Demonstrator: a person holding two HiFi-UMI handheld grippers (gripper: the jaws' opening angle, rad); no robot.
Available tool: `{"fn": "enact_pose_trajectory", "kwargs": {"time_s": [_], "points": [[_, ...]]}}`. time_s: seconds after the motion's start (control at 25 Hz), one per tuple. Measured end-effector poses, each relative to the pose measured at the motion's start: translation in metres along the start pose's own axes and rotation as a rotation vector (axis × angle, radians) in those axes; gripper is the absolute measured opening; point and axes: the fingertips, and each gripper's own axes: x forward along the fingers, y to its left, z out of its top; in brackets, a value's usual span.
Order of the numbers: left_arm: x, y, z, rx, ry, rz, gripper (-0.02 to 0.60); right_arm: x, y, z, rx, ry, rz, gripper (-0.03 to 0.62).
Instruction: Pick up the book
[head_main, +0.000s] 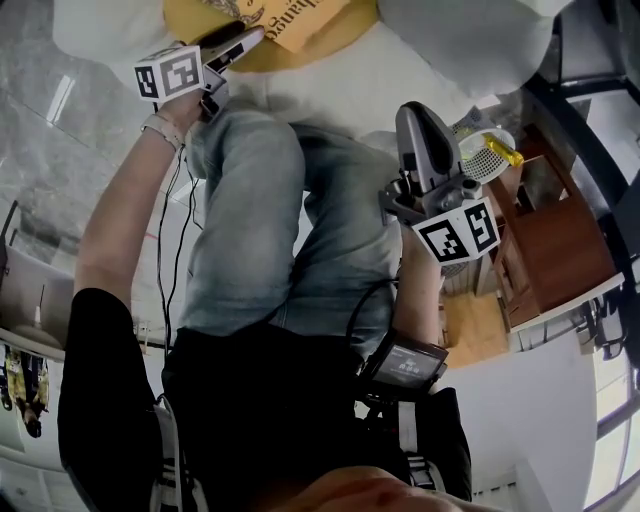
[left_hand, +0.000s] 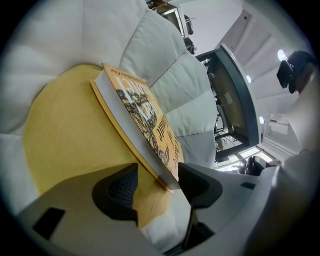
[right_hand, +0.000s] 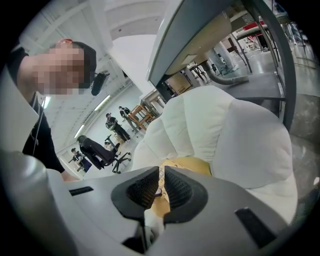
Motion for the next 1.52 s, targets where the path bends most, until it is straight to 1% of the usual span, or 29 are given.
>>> {"fn": "enact_pose_trajectory", "kwargs": {"time_s": [0.2, 0.44, 0.72, 0.92, 1.16, 1.24, 1.36, 1.44, 1.52], "points": [[-0.004, -0.001, 0.001, -0.047, -0.028, -0.027, 0.242, 0.003, 0.003, -0.003, 0.003, 0.003, 0.006, 0.049], [-0.002, 0.001, 0.005, -0.106, -0.047, -0.035, 0.242, 0.007, 0.001, -0.004, 0.015, 0.007, 0.01, 0.049], [0.006, 0.01, 0.009, -0.178, -0.053, 0.012, 0.242, 0.013, -0.002, -0.006, 0.027, 0.014, 0.01, 0.049], [0.003, 0.009, 0.011, -0.235, -0.076, 0.017, 0.242, 0.012, -0.003, -0.005, 0.041, 0.014, 0.008, 0.049], [-0.001, -0.003, 0.016, -0.267, -0.114, 0.019, 0.242, 0.006, 0.001, -0.004, 0.059, 0.012, 0.012, 0.049], [-0.004, -0.008, 0.02, -0.277, -0.135, 0.001, 0.242, 0.006, 0.005, -0.006, 0.065, 0.012, 0.014, 0.049], [-0.004, -0.019, 0.03, -0.257, -0.147, -0.04, 0.241, 0.007, 0.011, -0.009, 0.074, 0.011, 0.015, 0.049], [0.006, -0.024, 0.038, -0.247, -0.151, -0.053, 0.241, 0.007, 0.008, -0.01, 0.078, 0.008, 0.014, 0.049], [0.022, -0.026, 0.046, -0.26, -0.16, -0.061, 0.242, 0.005, 0.001, -0.007, 0.083, 0.002, 0.01, 0.049]]}}
